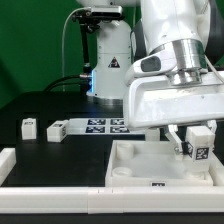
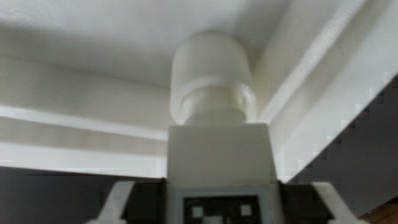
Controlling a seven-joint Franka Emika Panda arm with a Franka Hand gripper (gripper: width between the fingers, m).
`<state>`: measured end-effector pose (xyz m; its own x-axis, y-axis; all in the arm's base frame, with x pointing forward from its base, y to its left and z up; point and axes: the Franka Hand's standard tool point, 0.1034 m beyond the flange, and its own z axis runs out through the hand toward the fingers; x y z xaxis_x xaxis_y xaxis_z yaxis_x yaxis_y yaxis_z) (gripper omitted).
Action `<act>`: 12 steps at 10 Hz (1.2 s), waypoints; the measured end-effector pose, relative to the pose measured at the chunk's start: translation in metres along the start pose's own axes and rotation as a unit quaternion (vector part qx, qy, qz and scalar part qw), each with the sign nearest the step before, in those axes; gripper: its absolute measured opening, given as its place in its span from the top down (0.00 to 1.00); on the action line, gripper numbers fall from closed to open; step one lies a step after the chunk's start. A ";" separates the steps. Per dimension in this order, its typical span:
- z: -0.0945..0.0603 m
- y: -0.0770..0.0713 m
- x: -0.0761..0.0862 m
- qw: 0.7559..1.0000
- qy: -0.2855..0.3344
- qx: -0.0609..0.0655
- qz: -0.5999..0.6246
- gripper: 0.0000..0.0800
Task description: Assemble one leg
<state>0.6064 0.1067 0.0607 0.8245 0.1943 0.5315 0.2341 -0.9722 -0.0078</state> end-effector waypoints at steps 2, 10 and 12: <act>-0.001 0.003 -0.003 1.000 0.018 -0.004 0.003 0.64; 0.001 0.002 -0.007 1.000 0.001 -0.001 0.006 0.20; 0.001 0.002 -0.007 1.000 0.001 -0.001 0.006 0.19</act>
Offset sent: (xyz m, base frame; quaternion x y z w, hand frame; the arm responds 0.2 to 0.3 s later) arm -0.0153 0.0007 -0.0099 -0.0083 0.0013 0.0160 0.9998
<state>0.6017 0.1032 0.0561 0.8264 0.1834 0.5324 0.2241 -0.9745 -0.0123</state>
